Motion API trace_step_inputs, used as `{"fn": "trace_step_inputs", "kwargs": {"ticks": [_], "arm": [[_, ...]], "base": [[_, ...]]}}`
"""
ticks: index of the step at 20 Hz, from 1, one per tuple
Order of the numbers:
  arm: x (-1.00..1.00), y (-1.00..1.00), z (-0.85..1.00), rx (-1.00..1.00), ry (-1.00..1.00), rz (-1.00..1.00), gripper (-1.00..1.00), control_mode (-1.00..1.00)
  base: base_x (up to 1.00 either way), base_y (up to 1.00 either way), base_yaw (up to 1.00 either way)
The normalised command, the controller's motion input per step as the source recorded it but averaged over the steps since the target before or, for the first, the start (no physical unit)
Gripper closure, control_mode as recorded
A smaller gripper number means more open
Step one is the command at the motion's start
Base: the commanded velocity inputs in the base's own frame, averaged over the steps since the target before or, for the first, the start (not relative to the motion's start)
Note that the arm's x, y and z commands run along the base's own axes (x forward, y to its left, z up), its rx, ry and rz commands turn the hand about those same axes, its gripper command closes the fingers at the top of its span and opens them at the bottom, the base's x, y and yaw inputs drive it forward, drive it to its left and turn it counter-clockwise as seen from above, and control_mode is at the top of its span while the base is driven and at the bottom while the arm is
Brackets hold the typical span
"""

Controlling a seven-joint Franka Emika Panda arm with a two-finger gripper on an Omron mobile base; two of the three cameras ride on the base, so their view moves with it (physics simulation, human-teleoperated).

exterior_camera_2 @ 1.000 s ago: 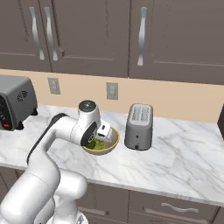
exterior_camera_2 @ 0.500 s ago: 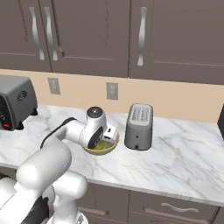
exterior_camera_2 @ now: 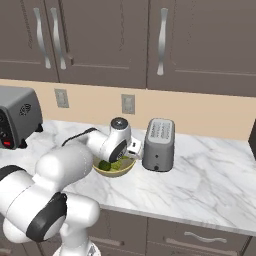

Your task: Take the broccoli, lime, and pear from the freezer and place them in the bowl on the counter.

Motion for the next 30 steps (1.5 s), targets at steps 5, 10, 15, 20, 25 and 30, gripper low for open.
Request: {"fn": "trace_step_inputs", "kwargs": {"ticks": [5,10,15,20,25,30], "arm": [[-0.01,0.00,-0.06,0.00,0.02,0.00,-1.00,-1.00],[0.00,0.00,0.00,0.00,0.00,0.00,-1.00,-1.00],[-0.01,0.03,0.00,0.00,-0.02,0.00,-1.00,-1.00],[-0.20,0.00,0.02,0.00,-0.02,0.00,-1.00,-1.00],[-0.58,0.11,0.12,-0.02,-0.06,-0.01,-1.00,-1.00],[-0.34,0.21,0.36,-0.03,-0.08,0.00,-1.00,-1.00]], "base": [[0.00,0.00,0.00],[0.00,0.00,0.00],[0.00,0.00,0.00],[0.00,0.00,0.00],[0.00,0.00,0.00],[0.00,0.00,0.00]]}}
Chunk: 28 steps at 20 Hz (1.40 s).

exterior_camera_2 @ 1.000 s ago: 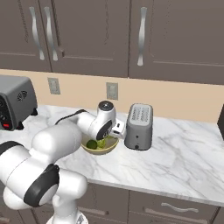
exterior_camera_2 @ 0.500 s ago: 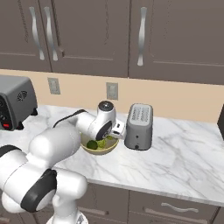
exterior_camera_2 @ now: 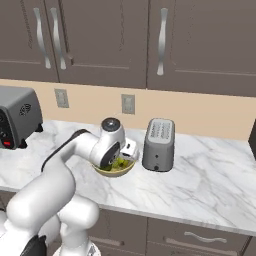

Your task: Take the broccoli, lime, and pear from the freezer and place them in the bowl on the counter.

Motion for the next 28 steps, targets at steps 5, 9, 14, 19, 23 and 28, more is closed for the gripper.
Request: {"fn": "trace_step_inputs", "kwargs": {"ticks": [5,9,14,19,23,28], "arm": [[-0.53,0.11,0.53,-0.01,-0.02,0.00,-1.00,-1.00],[-0.56,0.20,0.64,-0.02,0.00,0.00,-1.00,-1.00],[-0.59,0.39,0.69,-0.06,0.00,0.02,-1.00,-1.00],[-0.68,0.43,0.62,-0.10,0.00,0.02,-1.00,-1.00],[-0.64,0.08,0.65,-0.06,-0.02,0.00,-1.00,-1.00],[-0.63,0.00,0.66,-0.01,0.00,0.00,-1.00,-1.00]], "base": [[0.00,0.00,0.00],[0.00,0.00,0.00],[0.00,0.00,0.00],[0.00,0.00,0.00],[0.00,0.00,0.00],[0.00,0.00,0.00]]}}
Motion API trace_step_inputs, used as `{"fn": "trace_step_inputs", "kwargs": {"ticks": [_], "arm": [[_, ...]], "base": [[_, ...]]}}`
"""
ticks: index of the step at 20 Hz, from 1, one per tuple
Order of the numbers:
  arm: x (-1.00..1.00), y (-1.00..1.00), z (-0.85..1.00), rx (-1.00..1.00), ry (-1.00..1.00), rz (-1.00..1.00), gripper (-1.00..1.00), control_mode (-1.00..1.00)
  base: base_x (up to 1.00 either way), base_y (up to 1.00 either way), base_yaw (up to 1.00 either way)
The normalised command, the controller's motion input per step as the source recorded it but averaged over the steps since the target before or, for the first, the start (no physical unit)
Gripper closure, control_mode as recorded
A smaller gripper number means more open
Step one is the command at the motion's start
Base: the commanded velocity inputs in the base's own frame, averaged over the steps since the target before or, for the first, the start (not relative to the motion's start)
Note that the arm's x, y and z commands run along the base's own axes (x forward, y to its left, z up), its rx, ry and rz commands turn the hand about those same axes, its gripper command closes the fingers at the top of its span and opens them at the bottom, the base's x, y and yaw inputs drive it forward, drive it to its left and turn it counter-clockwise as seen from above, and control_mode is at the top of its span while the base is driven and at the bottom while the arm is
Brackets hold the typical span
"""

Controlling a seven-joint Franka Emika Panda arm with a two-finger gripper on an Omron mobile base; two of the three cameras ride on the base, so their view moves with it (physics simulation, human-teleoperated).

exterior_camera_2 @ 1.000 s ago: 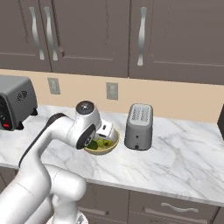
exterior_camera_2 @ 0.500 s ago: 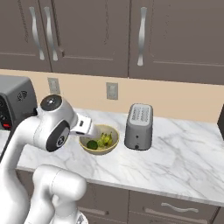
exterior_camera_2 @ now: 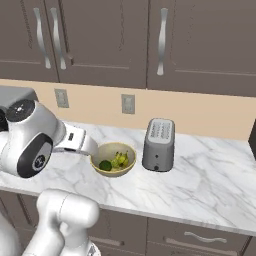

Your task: Take the broccoli, lime, and pear from the freezer and place them in the bowl on the counter.

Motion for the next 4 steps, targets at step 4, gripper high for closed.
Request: {"fn": "trace_step_inputs", "kwargs": {"ticks": [4], "arm": [[-0.89,-0.01,0.51,0.00,-0.05,0.00,-1.00,-1.00]], "base": [[0.00,0.00,0.00]]}}
